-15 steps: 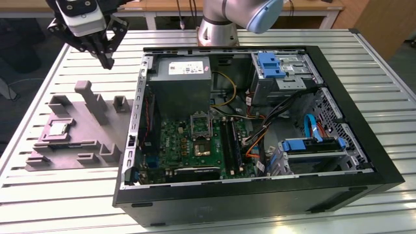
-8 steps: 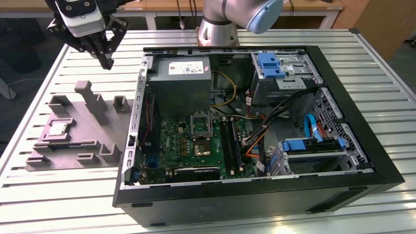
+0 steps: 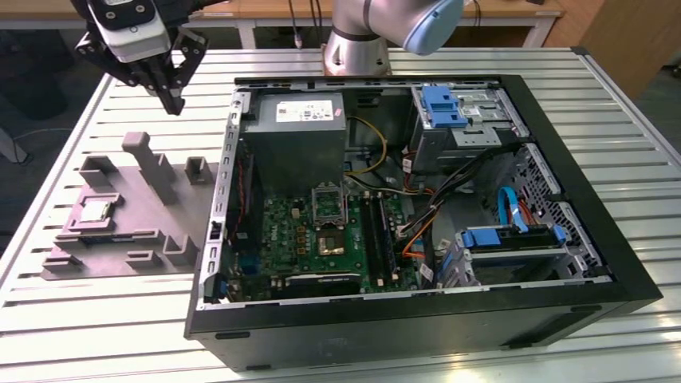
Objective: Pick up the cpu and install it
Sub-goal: 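Reach for the cpu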
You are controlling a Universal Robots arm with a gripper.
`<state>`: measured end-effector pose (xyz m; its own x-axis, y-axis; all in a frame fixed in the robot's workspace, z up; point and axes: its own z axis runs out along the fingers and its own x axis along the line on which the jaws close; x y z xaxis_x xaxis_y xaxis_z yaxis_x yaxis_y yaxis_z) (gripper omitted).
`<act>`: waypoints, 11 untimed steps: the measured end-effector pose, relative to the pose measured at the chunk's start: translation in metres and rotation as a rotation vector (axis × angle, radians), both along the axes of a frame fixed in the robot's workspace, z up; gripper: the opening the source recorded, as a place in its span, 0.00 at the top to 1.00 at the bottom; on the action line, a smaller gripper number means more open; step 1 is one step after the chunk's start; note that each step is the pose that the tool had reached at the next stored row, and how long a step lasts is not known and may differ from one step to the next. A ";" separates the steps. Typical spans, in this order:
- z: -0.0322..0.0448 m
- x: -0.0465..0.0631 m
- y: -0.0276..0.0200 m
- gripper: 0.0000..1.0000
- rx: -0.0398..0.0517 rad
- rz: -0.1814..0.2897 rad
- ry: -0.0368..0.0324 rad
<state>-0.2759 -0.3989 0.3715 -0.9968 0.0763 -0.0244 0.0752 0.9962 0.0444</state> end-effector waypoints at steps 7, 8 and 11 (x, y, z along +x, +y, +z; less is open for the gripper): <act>0.0000 -0.002 0.0000 0.89 -0.0001 0.000 0.0002; 0.0000 -0.002 0.0000 0.89 -0.0001 0.000 0.0001; -0.0002 -0.002 0.0000 0.89 -0.0001 0.000 0.0003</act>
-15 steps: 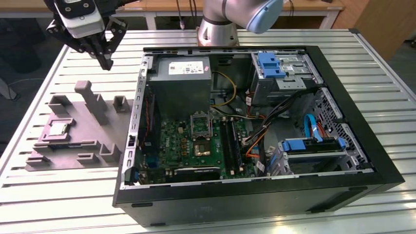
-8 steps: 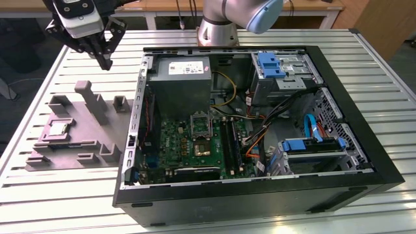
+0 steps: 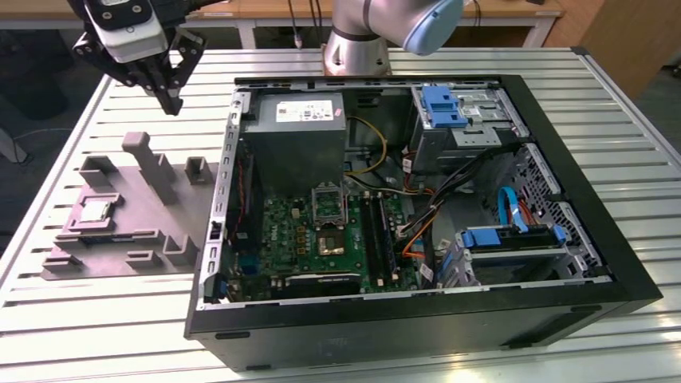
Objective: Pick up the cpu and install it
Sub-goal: 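Reach for the cpu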
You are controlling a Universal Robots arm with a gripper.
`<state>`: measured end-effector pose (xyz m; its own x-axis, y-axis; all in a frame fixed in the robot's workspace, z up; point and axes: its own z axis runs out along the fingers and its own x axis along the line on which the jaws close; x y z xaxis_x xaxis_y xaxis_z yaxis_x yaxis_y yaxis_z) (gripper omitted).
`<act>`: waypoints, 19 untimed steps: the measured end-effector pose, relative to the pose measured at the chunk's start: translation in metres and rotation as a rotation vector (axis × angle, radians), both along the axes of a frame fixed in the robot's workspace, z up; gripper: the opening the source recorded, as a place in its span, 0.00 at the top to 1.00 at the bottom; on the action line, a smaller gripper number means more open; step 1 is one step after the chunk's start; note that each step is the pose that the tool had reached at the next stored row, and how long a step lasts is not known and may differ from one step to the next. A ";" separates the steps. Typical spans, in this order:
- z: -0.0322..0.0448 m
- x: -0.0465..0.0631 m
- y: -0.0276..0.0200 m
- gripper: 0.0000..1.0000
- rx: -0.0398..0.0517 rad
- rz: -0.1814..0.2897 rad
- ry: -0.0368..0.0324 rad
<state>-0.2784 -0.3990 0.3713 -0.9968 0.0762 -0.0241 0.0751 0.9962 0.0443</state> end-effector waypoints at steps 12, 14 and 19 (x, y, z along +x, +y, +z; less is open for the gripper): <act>-0.0019 -0.003 0.0000 0.89 0.0001 0.000 0.0030; -0.0020 -0.003 0.0000 0.89 0.0000 0.000 0.0034; -0.0026 -0.008 0.0000 0.89 0.0001 0.000 0.0039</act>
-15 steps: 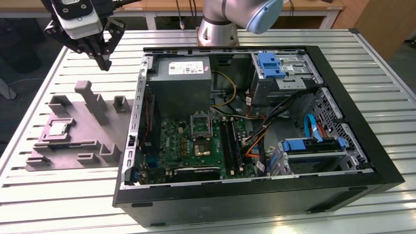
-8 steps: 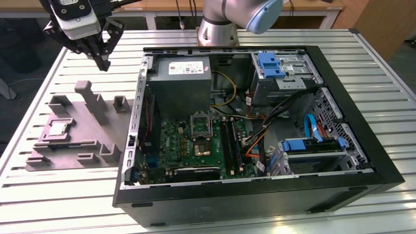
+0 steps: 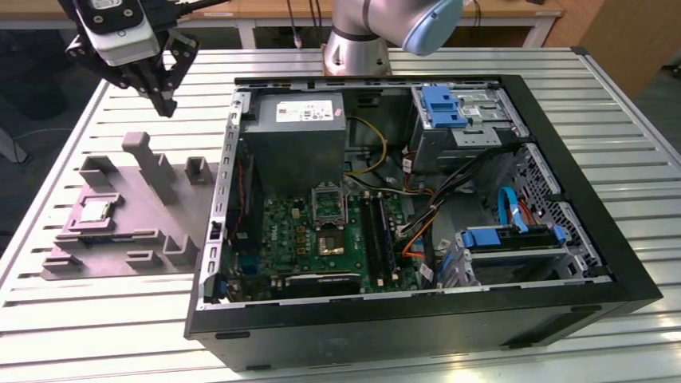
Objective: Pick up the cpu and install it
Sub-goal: 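Reach for the cpu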
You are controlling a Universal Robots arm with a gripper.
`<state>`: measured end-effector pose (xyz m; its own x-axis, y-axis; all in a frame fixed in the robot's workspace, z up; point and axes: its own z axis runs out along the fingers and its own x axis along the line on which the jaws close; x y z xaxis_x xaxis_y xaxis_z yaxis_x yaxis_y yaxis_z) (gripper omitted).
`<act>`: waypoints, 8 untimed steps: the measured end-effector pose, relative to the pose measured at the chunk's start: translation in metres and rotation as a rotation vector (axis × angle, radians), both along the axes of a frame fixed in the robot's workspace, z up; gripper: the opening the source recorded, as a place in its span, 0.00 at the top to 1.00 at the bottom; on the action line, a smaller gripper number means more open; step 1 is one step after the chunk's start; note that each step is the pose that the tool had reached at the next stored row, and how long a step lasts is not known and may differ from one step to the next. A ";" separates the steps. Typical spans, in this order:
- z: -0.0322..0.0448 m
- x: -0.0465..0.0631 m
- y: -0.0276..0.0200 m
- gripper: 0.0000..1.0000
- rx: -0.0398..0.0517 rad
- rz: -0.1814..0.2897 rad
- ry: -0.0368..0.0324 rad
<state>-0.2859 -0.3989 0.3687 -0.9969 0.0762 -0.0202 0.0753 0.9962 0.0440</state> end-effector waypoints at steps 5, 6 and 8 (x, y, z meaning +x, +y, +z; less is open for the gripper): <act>-0.0004 -0.003 0.0000 0.89 0.0000 0.000 0.0005; -0.0005 -0.004 0.0000 0.89 0.0000 0.000 0.0005; -0.0006 -0.004 0.0000 0.89 0.0000 0.000 0.0005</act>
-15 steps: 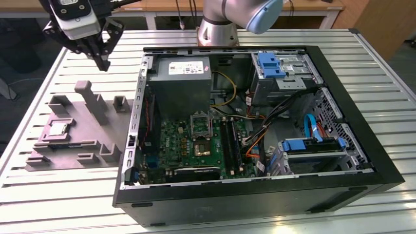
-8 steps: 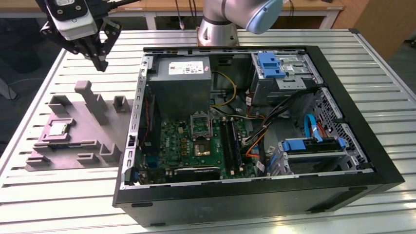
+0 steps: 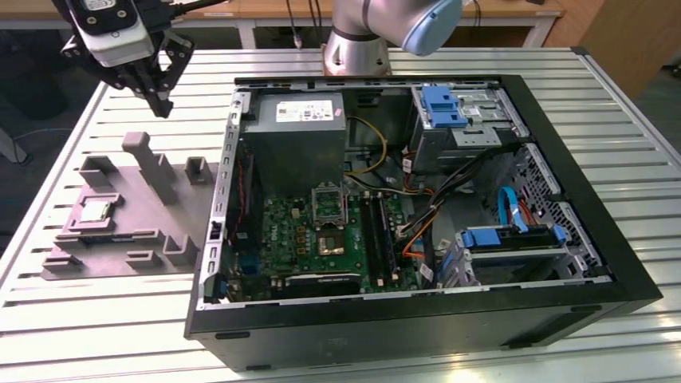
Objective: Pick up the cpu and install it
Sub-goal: 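Reach for the cpu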
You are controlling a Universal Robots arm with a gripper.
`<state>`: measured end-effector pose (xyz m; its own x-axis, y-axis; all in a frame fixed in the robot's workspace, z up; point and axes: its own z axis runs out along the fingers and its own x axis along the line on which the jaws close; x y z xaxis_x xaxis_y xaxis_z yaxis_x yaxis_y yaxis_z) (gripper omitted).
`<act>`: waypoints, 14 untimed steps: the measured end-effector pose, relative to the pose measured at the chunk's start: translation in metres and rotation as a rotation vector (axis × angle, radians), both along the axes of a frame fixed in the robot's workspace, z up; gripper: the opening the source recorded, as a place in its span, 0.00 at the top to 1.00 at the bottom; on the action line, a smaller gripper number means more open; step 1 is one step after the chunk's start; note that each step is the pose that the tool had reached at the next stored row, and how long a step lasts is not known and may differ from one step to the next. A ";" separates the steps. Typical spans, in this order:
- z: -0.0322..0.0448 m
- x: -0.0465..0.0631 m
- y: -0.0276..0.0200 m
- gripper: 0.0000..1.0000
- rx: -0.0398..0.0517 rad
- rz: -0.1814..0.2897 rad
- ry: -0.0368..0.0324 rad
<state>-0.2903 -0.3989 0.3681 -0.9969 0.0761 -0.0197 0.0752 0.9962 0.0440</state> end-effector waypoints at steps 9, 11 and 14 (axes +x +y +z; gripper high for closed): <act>-0.0017 -0.006 0.0000 0.89 0.0002 0.000 0.0004; -0.0017 -0.006 0.0000 0.89 0.0000 0.000 0.0005; -0.0018 -0.007 0.0000 0.89 0.0000 0.000 0.0006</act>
<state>-0.2977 -0.3989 0.3663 -0.9969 0.0763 -0.0191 0.0754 0.9962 0.0440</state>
